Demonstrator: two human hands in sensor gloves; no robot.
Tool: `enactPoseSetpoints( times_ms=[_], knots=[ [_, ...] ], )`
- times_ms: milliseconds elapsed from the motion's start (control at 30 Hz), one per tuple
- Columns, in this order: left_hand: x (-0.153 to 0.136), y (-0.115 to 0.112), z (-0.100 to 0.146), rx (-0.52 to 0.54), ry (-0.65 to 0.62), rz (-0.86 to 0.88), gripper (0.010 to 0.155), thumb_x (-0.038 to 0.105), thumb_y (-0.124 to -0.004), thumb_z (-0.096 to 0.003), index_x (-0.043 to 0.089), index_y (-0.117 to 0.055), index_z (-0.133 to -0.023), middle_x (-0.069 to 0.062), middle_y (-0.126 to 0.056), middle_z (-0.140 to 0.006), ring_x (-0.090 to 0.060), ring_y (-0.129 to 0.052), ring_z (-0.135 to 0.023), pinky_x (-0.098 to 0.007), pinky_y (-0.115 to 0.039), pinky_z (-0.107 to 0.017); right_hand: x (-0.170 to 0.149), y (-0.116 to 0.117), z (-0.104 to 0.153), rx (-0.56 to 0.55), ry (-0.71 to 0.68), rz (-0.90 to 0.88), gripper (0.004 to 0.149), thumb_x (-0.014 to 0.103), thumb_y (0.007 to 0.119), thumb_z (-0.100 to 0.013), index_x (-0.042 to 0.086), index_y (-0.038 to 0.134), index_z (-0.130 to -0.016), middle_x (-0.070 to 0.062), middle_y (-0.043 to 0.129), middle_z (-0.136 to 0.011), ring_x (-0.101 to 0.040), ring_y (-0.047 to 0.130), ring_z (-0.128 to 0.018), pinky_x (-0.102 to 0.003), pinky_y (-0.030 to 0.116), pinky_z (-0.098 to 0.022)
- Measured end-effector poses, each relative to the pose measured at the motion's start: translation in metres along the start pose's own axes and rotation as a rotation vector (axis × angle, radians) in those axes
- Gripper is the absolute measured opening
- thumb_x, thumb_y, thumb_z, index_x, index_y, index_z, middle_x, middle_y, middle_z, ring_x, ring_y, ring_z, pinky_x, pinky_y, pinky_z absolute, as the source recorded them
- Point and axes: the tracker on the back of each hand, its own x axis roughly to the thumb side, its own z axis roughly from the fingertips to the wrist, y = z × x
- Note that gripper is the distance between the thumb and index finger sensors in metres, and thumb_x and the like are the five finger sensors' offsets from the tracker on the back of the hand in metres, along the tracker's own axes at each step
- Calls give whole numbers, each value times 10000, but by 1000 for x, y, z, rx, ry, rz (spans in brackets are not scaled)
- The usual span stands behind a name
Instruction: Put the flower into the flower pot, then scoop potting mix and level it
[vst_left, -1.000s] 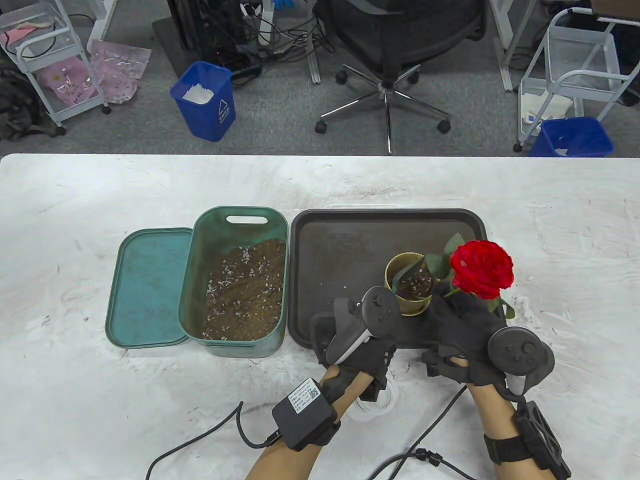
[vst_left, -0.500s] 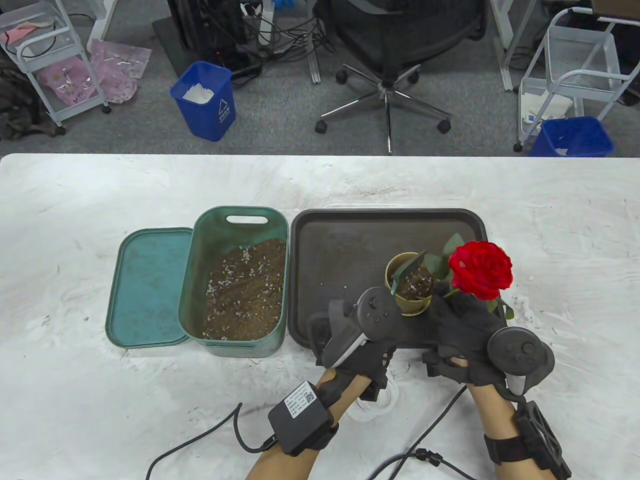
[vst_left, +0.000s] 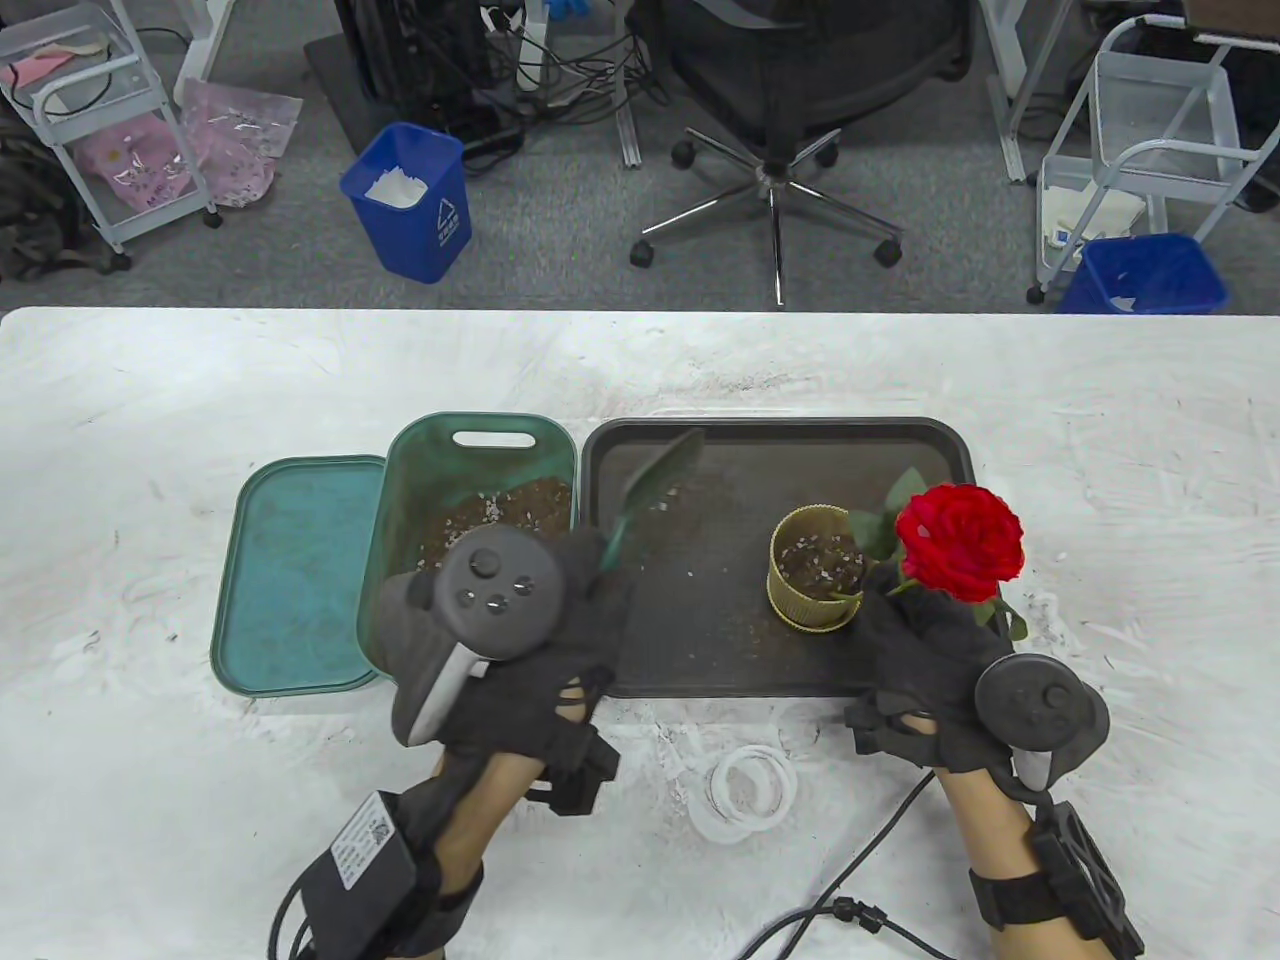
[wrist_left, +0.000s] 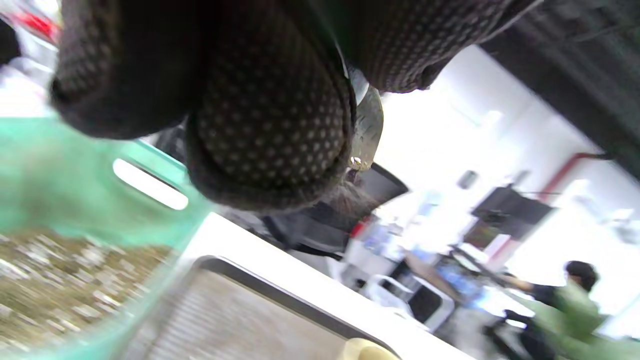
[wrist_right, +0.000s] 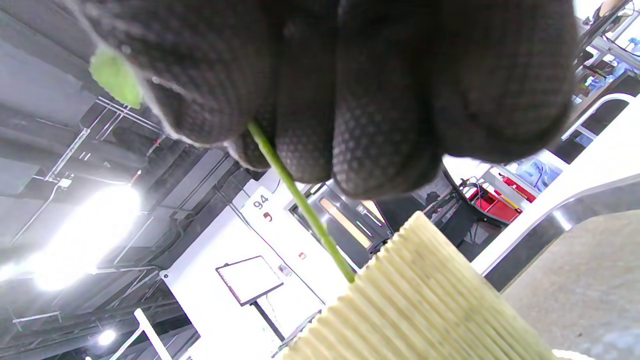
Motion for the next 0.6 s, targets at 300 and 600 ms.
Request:
enactPoseSetpoints(
  times_ms=[300,600],
  knots=[
    [-66,5,-45,-118,349,-196,542,432,-783,-439,73,-803,-844,-17,-1019,-545,-115,-1105,-117,-299,-966,-158,0,0,0,2,2,-1,370,313,874,-349,184,915,-694,-129,1017,-626,-337,1050,-384,-497,933,-264],
    [-102,-32,-81,-579,564,-162,538,413,-778,-434,21,-851,-795,-50,-1045,-461,-124,-1082,-20,-308,-954,-80,1,0,0,2,6,-4,370,314,873,-349,184,917,-692,-129,1017,-626,-337,1050,-383,-498,932,-265]
  ],
)
